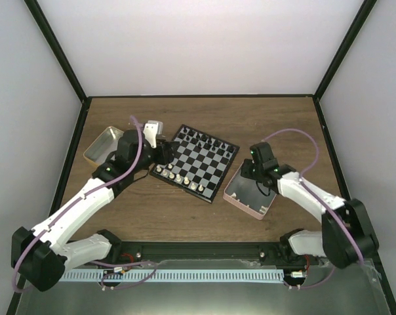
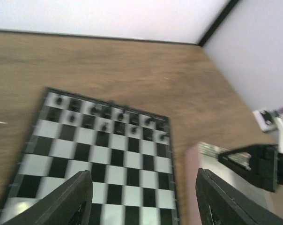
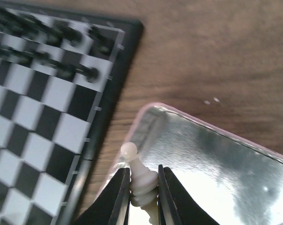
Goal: Set up the chess pieces on the board
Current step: Pick up the chess piece from the storage box.
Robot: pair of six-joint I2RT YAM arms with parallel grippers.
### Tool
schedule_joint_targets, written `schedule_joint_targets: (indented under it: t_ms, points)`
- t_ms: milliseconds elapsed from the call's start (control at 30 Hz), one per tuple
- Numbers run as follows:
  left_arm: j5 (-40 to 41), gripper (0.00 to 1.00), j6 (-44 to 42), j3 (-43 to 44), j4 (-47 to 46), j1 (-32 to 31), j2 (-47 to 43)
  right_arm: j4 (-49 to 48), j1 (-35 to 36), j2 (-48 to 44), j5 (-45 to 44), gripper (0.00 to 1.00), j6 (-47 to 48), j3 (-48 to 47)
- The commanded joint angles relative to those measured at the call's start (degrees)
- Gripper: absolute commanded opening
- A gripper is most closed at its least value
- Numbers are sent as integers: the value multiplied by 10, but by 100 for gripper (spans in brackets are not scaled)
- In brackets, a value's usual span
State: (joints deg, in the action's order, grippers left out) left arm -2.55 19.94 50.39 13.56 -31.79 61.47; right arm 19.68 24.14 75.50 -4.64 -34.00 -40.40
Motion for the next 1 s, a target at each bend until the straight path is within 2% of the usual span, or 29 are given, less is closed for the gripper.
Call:
schedule_joint_targets:
  t_ms: [0,200,333,500,633,967]
  points:
    - [-181,62,74,-3,-80,2,46,-105,3,-86,61,16,37,37]
    - [-309,62,196,14,-199,-19,144,-201,4,-177,161,16,56,96]
    - [-326,62,242,58,-220,-53,210,-256,4,-226,213,16,68,134]
    - [-362,61,278,105,-249,-91,279,-279,4,-254,252,16,85,152]
    - [-367,60,287,131,-250,-110,317,-279,4,-260,264,16,90,155]
    - [-308,45,281,158,-215,-124,347,-276,4,-263,271,16,95,157]
